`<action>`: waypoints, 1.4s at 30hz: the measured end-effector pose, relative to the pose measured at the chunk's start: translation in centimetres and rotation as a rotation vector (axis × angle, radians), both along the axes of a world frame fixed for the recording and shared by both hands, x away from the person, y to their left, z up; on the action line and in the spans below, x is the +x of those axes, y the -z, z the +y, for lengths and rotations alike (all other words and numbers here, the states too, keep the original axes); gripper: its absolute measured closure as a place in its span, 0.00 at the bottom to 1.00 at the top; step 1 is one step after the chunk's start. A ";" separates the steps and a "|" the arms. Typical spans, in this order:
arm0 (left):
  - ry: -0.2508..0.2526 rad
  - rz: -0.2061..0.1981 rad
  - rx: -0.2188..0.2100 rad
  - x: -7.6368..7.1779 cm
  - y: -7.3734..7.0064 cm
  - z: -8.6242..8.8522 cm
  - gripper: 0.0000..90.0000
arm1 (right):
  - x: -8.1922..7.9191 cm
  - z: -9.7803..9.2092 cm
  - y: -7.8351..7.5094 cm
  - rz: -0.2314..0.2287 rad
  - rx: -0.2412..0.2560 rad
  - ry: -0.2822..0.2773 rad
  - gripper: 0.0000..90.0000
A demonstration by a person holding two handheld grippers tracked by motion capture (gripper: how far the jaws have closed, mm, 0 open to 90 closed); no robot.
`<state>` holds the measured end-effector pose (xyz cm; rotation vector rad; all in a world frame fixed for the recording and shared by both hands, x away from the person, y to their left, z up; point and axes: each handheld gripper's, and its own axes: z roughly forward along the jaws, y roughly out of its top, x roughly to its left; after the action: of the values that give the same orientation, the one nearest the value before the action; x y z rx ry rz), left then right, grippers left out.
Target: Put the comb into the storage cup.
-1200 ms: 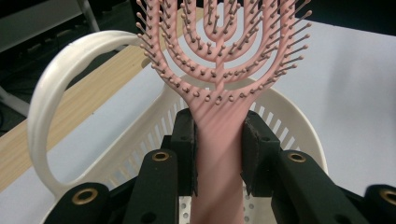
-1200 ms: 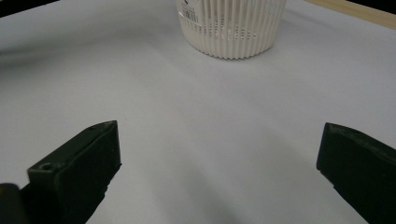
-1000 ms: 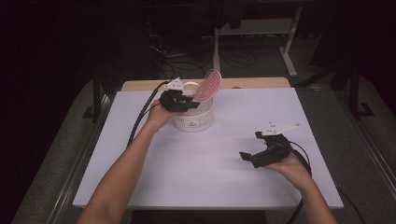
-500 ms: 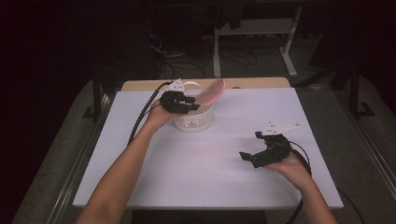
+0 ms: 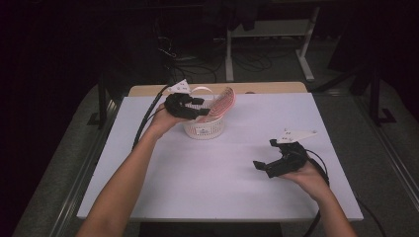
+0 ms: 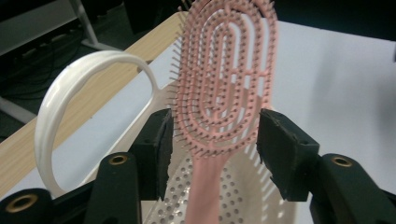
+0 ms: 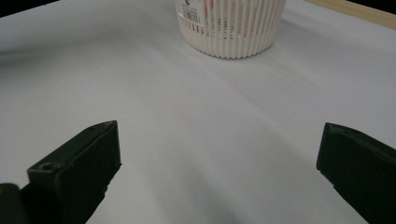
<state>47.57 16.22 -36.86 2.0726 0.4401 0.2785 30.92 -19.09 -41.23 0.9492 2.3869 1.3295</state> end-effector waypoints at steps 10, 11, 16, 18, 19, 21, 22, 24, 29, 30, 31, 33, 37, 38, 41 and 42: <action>-0.008 0.045 -0.019 -0.5 -1.2 1.4 0.37 | 0.1 0.0 0.0 0.001 0.001 -0.005 0.00; -0.010 0.046 -0.021 -0.6 -1.2 1.6 0.36 | 0.1 0.0 0.0 0.001 0.002 -0.005 0.00; -0.031 0.051 -0.041 -0.8 -1.5 2.5 0.28 | 0.1 0.0 0.1 0.002 0.003 -0.002 0.00; -0.036 0.055 -0.046 -0.9 -1.6 2.8 0.26 | 0.0 0.0 0.1 0.003 0.005 -0.001 0.00; -0.040 0.057 -0.046 -1.0 -1.6 3.0 0.25 | 0.0 -0.1 0.1 0.003 0.007 0.000 0.00; -0.043 0.063 -0.047 -1.1 -1.7 3.3 0.23 | 0.0 -0.2 0.1 0.001 0.009 0.000 0.00; -0.047 0.068 -0.045 -1.2 -1.7 3.5 0.22 | 0.0 -0.2 0.1 0.001 0.010 0.001 0.00; -0.048 0.068 -0.046 -1.5 -1.8 3.8 0.21 | 0.0 -0.3 0.0 0.002 0.013 0.003 0.00; -0.067 0.072 -0.046 -2.3 -1.8 4.6 0.16 | -0.1 -0.4 0.0 0.000 0.015 0.006 0.00; -0.069 0.074 -0.041 -2.5 -1.8 4.8 0.15 | -0.1 -0.4 0.0 0.000 0.016 0.006 0.00; -0.073 0.069 -0.041 -2.8 -1.8 5.0 0.15 | -0.1 -0.4 0.0 0.000 0.015 0.006 0.00; -0.076 0.069 -0.043 -3.2 -1.9 5.4 0.14 | -0.1 -0.4 0.0 0.001 0.014 0.007 0.00; -0.084 0.068 -0.039 -4.2 -1.8 6.1 0.10 | -0.1 -0.3 0.0 0.002 0.010 0.008 0.00; -0.086 0.067 -0.036 -4.5 -1.8 6.3 0.09 | -0.2 -0.3 0.0 0.003 0.009 0.008 0.00; -0.085 0.069 -0.030 -5.4 -1.6 6.8 0.05 | -0.2 -0.2 0.0 0.002 0.005 0.008 0.00; -0.085 0.069 -0.024 -5.7 -1.6 6.9 0.04 | -0.2 -0.2 0.0 0.002 0.005 0.008 0.00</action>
<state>41.87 23.13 -35.29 2.0478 0.5716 0.2508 30.74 -19.29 -41.22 0.9610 2.3794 1.3326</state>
